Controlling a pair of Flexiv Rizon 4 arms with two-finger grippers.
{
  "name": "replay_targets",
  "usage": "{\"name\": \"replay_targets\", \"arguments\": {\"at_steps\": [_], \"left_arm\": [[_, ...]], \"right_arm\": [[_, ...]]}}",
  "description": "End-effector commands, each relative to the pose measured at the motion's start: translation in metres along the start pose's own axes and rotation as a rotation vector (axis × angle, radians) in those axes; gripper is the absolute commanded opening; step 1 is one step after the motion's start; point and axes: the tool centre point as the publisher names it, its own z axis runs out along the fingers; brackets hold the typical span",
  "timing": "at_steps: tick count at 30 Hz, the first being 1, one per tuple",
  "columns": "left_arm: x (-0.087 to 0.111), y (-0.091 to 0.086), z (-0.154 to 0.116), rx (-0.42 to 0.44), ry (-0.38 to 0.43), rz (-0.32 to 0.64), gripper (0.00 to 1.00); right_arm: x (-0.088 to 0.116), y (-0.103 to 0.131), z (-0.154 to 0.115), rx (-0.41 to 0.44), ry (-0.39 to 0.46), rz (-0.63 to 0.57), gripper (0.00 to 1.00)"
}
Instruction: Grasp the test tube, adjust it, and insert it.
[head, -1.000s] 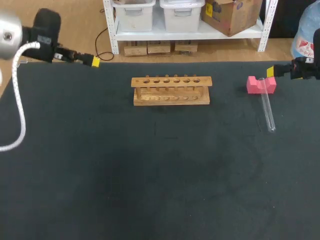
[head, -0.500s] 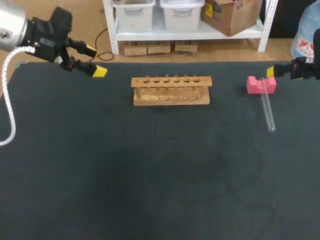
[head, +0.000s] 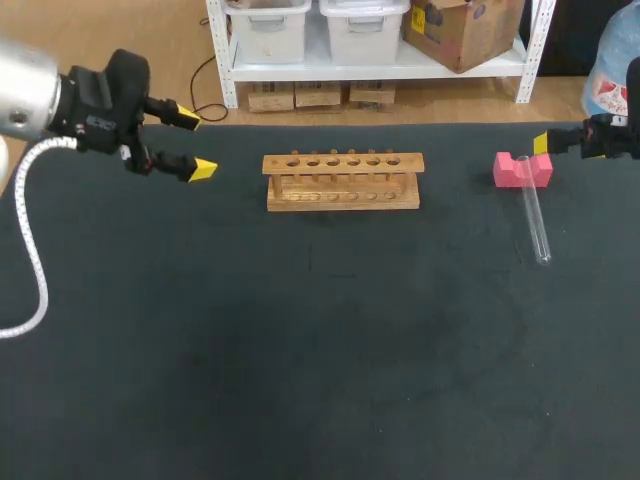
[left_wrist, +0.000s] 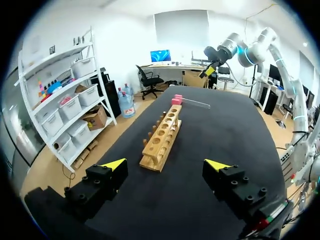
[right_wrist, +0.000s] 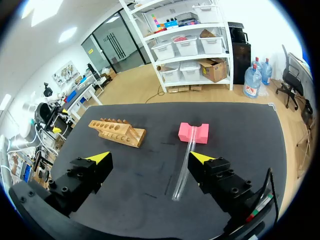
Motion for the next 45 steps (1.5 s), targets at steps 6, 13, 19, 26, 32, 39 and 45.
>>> {"name": "replay_targets", "arguments": {"at_steps": [6, 13, 19, 26, 32, 39, 45], "left_arm": [[0.017, -0.015, -0.015, -0.039, -0.06, -0.014, 1.0], [0.031, -0.01, -0.025, -0.051, -0.059, -0.014, 1.0], [0.038, 0.005, -0.029, -0.054, -0.055, -0.004, 1.0], [0.039, 0.01, -0.032, -0.116, -0.067, -0.01, 1.0], [0.039, 0.014, -0.028, -0.141, -0.059, -0.041, 1.0], [0.039, 0.014, -0.028, -0.141, -0.059, -0.041, 1.0], [0.039, 0.014, -0.028, -0.141, -0.059, -0.041, 1.0]], "right_arm": [[0.0, 0.0, 0.0, 0.002, 0.001, 0.0, 1.0], [0.0, 0.0, 0.0, 0.002, 0.001, 0.0, 1.0], [0.0, 0.0, 0.0, 0.002, 0.001, 0.0, 1.0], [0.0, 0.0, 0.0, 0.002, 0.001, 0.0, 1.0], [0.0, 0.0, 0.0, 0.002, 0.001, 0.0, 1.0], [0.0, 0.0, 0.0, 0.002, 0.001, 0.0, 1.0], [0.0, 0.0, 0.0, 0.002, 0.001, 0.0, 1.0]]}}
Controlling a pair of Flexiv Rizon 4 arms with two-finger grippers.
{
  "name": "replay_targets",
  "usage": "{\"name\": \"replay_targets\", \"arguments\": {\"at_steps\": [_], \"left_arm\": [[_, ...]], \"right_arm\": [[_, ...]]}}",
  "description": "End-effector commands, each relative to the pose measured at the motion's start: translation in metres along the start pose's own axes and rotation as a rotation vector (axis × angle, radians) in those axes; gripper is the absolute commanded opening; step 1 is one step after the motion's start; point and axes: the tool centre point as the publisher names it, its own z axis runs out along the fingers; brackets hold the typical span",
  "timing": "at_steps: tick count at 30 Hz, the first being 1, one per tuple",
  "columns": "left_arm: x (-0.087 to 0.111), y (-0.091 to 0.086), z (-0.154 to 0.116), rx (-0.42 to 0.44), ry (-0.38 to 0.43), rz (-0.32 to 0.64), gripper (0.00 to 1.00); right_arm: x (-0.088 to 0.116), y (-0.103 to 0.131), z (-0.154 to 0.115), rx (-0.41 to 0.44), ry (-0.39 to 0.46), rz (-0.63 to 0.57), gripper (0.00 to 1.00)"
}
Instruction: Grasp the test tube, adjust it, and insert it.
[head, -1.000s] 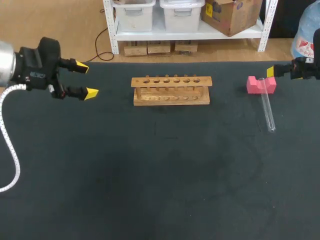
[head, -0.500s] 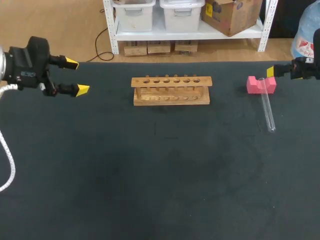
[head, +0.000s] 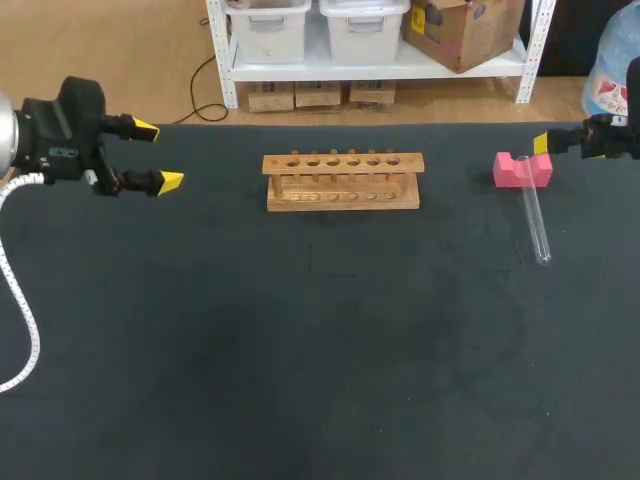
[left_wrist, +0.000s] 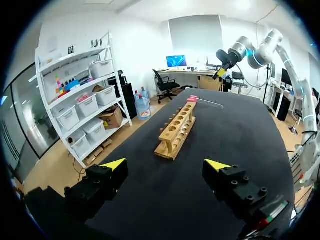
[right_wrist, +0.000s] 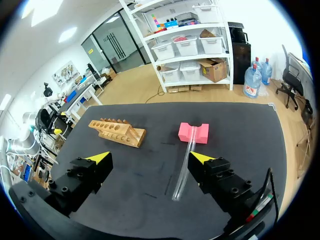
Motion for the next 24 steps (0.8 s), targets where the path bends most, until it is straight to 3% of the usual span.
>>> {"name": "replay_targets", "arguments": {"at_steps": [1, 13, 24], "left_arm": [[0.002, 0.0, 0.001, -0.003, -0.008, 0.002, 1.0], [0.002, 0.0, 0.001, -0.003, -0.008, 0.002, 1.0], [0.002, 0.0, 0.001, -0.003, -0.008, 0.002, 1.0]], "right_arm": [[0.0, 0.0, 0.0, 0.002, 0.001, 0.0, 1.0], [0.001, 0.002, 0.002, 0.004, -0.001, -0.003, 1.0], [0.004, 0.008, 0.03, 0.181, -0.118, -0.102, 1.0]]}}
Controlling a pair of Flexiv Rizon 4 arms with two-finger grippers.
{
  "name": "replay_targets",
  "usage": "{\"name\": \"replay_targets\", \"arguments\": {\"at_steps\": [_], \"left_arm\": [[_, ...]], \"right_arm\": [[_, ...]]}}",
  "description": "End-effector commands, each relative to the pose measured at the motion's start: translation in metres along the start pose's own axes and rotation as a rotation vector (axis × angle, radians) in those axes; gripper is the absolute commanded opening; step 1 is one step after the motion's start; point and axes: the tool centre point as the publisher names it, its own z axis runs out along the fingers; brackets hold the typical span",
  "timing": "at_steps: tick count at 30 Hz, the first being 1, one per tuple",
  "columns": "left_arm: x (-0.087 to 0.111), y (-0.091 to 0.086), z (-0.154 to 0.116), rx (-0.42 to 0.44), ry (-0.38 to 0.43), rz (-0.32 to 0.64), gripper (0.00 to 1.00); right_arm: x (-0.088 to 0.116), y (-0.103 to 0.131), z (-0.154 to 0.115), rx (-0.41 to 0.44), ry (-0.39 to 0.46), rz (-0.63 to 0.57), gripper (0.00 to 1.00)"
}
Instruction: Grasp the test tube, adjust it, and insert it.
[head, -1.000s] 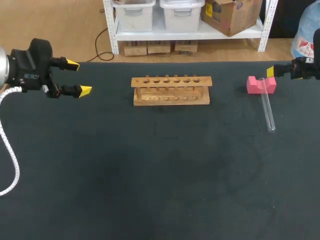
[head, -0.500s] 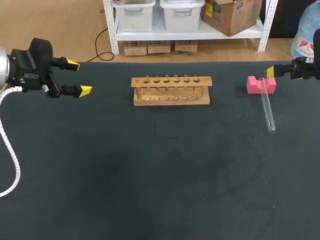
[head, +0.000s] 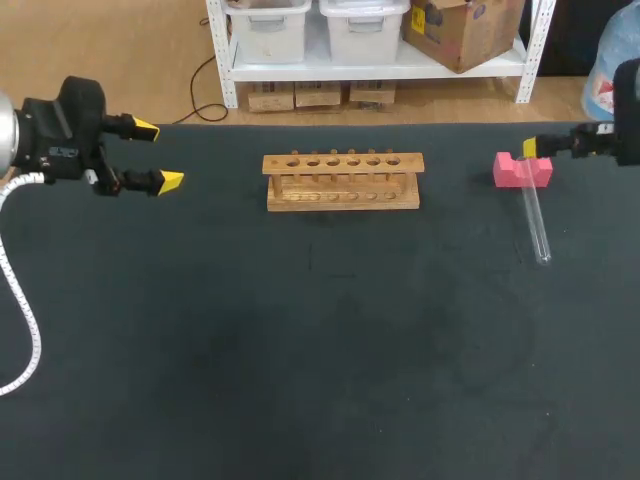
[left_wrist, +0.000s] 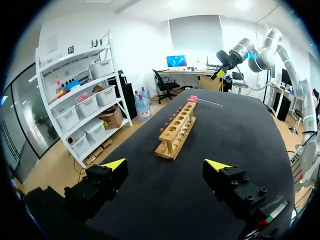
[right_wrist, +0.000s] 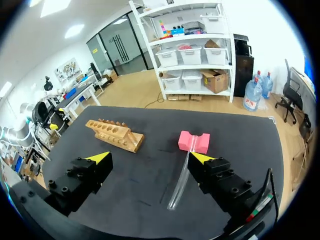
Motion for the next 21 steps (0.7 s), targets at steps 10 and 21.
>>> {"name": "replay_targets", "arguments": {"at_steps": [10, 21], "left_arm": [[0.002, -0.001, 0.0, -0.003, -0.007, 0.002, 1.0], [0.002, -0.001, 0.0, -0.003, -0.007, 0.002, 1.0]], "right_arm": [[0.012, -0.003, 0.037, 0.284, -0.169, 0.037, 1.0], [0.023, -0.021, 0.061, 0.444, -0.263, -0.021, 1.0]]}}
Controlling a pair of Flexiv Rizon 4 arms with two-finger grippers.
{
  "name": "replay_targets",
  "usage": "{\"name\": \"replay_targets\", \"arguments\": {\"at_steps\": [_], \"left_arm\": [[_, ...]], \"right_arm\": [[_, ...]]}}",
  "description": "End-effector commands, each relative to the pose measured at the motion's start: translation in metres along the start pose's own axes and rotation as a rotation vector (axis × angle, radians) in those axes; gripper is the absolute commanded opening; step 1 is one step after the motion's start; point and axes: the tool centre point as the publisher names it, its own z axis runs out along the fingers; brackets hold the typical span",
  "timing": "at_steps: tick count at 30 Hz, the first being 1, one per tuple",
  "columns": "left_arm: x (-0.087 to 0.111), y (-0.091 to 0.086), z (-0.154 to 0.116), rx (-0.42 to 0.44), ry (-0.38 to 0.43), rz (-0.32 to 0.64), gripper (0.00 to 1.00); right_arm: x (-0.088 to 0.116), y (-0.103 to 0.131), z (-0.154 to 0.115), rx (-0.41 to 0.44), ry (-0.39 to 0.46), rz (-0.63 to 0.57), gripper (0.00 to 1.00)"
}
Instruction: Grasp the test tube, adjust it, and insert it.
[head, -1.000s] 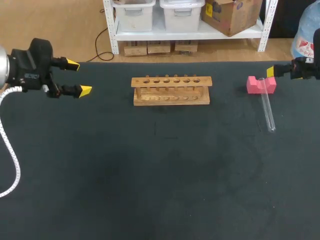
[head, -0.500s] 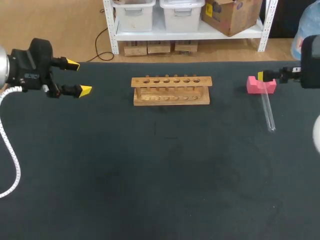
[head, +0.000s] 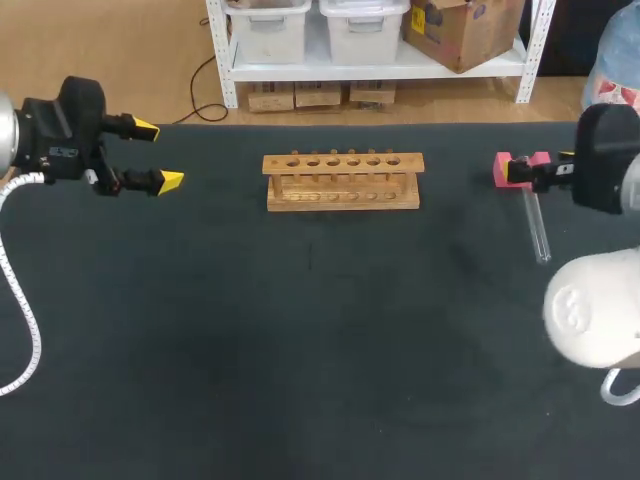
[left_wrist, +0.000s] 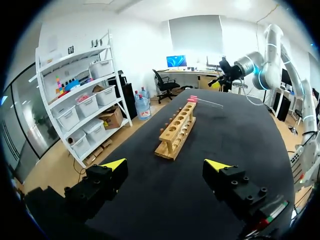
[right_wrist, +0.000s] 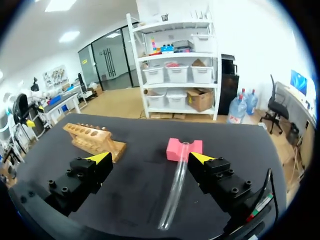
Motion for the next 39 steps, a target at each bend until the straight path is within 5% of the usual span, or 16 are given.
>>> {"name": "replay_targets", "arguments": {"at_steps": [1, 16, 39], "left_arm": [[0.002, -0.001, 0.0, -0.004, -0.007, 0.002, 1.0], [0.002, -0.001, 0.0, -0.004, -0.007, 0.002, 1.0], [0.002, -0.001, 0.0, -0.004, -0.007, 0.002, 1.0]], "right_arm": [[0.009, 0.0, 0.018, 0.271, -0.066, 0.004, 1.0], [0.03, -0.016, 0.048, 0.468, -0.089, 0.038, 1.0], [0.042, -0.044, 0.071, 0.456, -0.003, 0.032, 1.0]]}}
